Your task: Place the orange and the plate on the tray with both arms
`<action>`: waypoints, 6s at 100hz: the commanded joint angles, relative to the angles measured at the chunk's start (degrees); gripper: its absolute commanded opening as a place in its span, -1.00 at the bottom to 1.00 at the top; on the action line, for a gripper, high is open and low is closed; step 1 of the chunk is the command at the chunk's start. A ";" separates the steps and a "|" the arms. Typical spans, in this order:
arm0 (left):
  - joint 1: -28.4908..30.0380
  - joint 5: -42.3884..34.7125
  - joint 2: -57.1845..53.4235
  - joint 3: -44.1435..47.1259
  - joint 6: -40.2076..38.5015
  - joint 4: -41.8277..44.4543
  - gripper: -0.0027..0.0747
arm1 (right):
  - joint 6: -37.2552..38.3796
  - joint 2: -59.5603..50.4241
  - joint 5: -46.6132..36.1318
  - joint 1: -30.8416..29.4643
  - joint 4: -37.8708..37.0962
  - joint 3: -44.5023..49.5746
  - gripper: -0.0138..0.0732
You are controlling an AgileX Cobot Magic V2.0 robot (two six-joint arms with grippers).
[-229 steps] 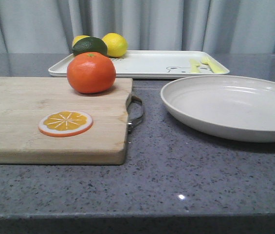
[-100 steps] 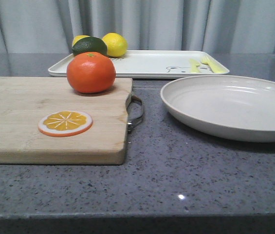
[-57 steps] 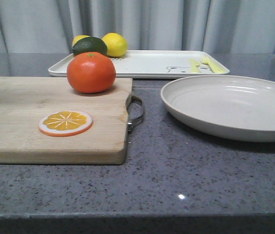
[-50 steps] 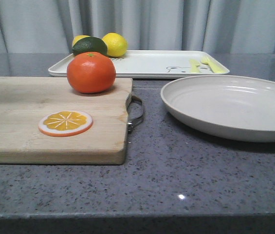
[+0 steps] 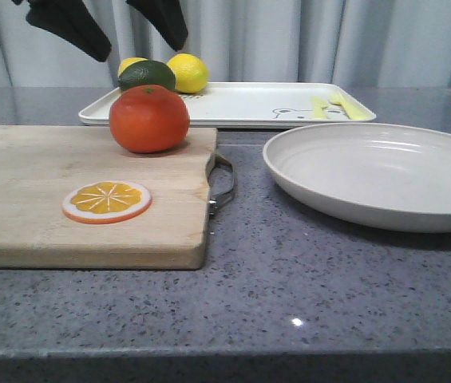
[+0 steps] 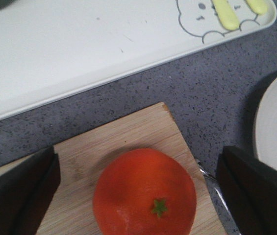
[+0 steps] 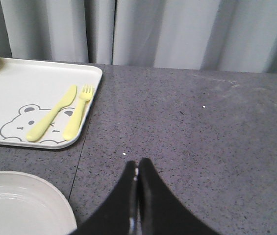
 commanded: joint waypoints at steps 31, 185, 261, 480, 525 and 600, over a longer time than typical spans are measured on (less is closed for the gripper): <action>-0.99 5.94 4.86 -7.17 0.68 -2.85 0.67 | -0.41 0.03 -3.92 -0.06 0.10 -2.14 -0.84; -17.92 3.77 9.16 -15.51 6.11 -11.76 -0.18 | -0.41 0.03 -3.73 -0.06 0.10 -2.14 -0.84; -20.99 5.01 17.17 -20.86 6.00 -11.86 0.55 | -0.41 0.03 -3.08 -0.06 0.10 -2.14 -0.84; -15.27 -13.65 -45.84 30.33 13.44 -7.69 -0.98 | -0.46 0.00 8.30 -0.06 0.05 -4.01 -0.84; -15.27 -13.68 -64.69 44.34 13.44 -7.69 -0.98 | -0.46 7.54 25.37 -0.06 0.06 -12.08 -0.84; -15.27 -13.78 -65.65 45.63 13.44 -7.69 -0.98 | -1.49 27.06 48.04 2.40 5.03 -30.86 0.22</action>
